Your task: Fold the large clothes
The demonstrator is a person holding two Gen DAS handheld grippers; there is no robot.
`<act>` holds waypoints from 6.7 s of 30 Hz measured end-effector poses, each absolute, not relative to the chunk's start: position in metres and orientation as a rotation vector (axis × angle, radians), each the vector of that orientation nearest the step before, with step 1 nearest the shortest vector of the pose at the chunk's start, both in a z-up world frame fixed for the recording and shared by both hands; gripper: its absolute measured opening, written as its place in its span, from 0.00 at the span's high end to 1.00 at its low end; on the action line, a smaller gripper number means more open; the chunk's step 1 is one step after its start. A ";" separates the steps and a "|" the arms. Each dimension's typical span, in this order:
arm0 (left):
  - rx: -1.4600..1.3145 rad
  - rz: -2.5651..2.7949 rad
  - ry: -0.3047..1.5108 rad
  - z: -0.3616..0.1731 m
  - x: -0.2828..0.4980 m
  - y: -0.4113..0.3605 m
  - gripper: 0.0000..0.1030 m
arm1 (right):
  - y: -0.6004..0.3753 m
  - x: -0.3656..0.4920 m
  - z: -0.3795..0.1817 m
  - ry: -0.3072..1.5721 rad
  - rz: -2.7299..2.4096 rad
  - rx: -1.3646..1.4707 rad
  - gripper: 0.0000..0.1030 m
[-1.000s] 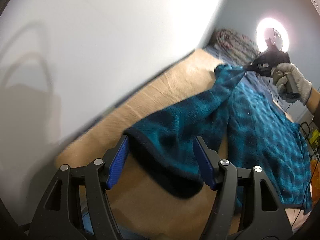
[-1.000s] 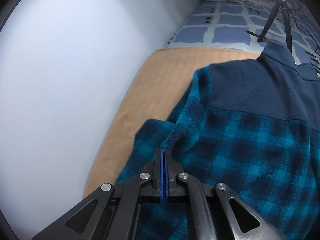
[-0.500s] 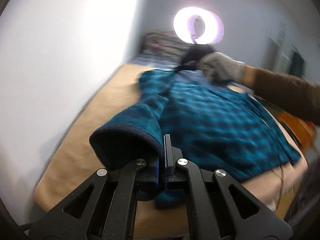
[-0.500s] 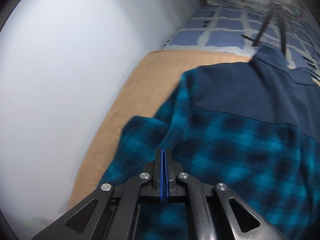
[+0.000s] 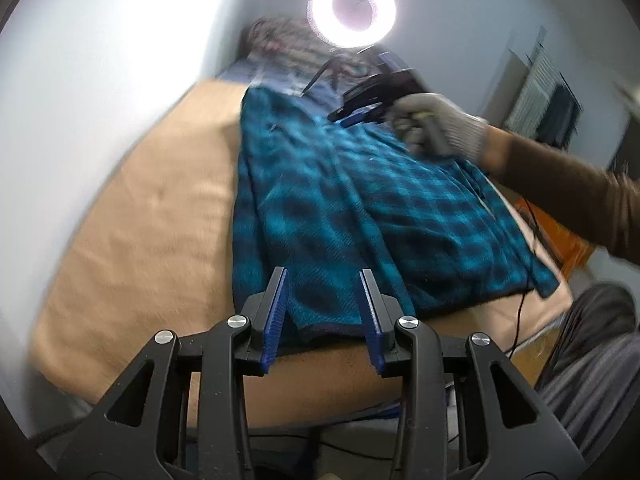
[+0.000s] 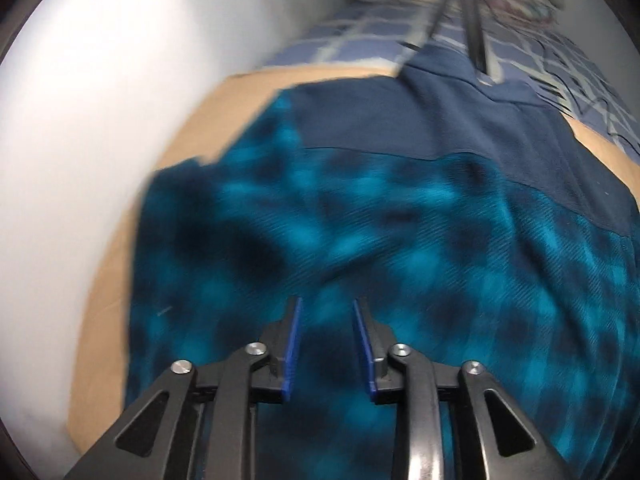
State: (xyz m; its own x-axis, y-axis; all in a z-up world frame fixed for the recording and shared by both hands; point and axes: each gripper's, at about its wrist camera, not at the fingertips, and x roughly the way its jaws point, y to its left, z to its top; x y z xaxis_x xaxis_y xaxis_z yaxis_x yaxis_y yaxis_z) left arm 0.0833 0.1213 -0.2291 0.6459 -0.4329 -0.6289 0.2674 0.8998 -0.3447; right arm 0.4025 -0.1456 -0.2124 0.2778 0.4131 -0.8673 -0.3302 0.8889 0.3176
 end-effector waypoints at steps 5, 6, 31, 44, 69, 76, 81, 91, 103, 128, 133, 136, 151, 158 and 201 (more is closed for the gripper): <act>-0.337 -0.381 0.880 -0.265 0.112 0.113 0.66 | -0.119 0.338 -0.208 1.211 0.637 0.016 0.70; -0.335 -0.363 0.897 -0.271 0.115 0.111 0.66 | -0.113 0.322 -0.210 1.221 0.659 -0.007 0.70; -0.464 -0.164 0.845 -0.282 0.097 0.147 0.41 | -0.064 0.293 -0.218 1.079 0.622 -0.193 0.65; -0.538 -0.287 0.921 -0.302 0.117 0.134 0.94 | -0.027 0.375 -0.256 1.097 0.475 -0.113 0.50; -0.275 -0.391 0.834 -0.242 0.117 0.076 0.95 | 0.017 0.344 -0.243 1.246 0.434 -0.344 0.84; -0.140 -0.435 0.819 -0.223 0.114 0.044 0.95 | -0.062 0.356 -0.222 1.220 0.578 0.124 0.93; -0.066 -0.480 0.833 -0.210 0.112 0.021 0.95 | -0.129 0.346 -0.214 1.134 0.646 0.371 0.93; -0.122 -0.501 0.773 -0.183 0.102 0.034 0.74 | -0.231 0.330 -0.256 1.108 0.565 0.576 0.93; -0.052 -0.540 0.896 -0.241 0.136 -0.002 0.74 | -0.237 0.339 -0.264 1.158 0.493 0.487 0.91; 0.182 -0.722 1.012 -0.278 0.135 -0.078 0.81 | -0.248 0.349 -0.232 1.101 0.419 0.342 0.44; 0.154 -0.764 0.992 -0.282 0.140 -0.080 0.94 | -0.235 0.371 -0.245 1.150 0.431 0.293 0.87; -0.008 -0.833 1.001 -0.270 0.145 -0.069 0.96 | -0.229 0.375 -0.237 1.146 0.424 0.204 0.95; 0.139 -0.909 0.987 -0.283 0.141 -0.109 0.87 | -0.244 0.341 -0.224 1.013 0.346 0.065 0.70; 0.154 -0.821 0.865 -0.245 0.120 -0.072 0.84 | -0.236 0.244 -0.209 0.978 0.660 0.136 0.75; 0.167 -0.847 0.757 -0.147 0.090 -0.127 0.38 | -0.544 0.009 -0.178 0.930 0.023 0.394 0.37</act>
State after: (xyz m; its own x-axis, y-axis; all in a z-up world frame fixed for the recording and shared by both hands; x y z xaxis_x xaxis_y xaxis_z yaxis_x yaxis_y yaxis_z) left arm 0.0905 -0.1271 -0.1468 0.4224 -0.6161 -0.6648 0.7293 0.6665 -0.1542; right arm 0.0090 -0.5440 -0.1778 0.6031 0.1873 -0.7754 0.1488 0.9286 0.3401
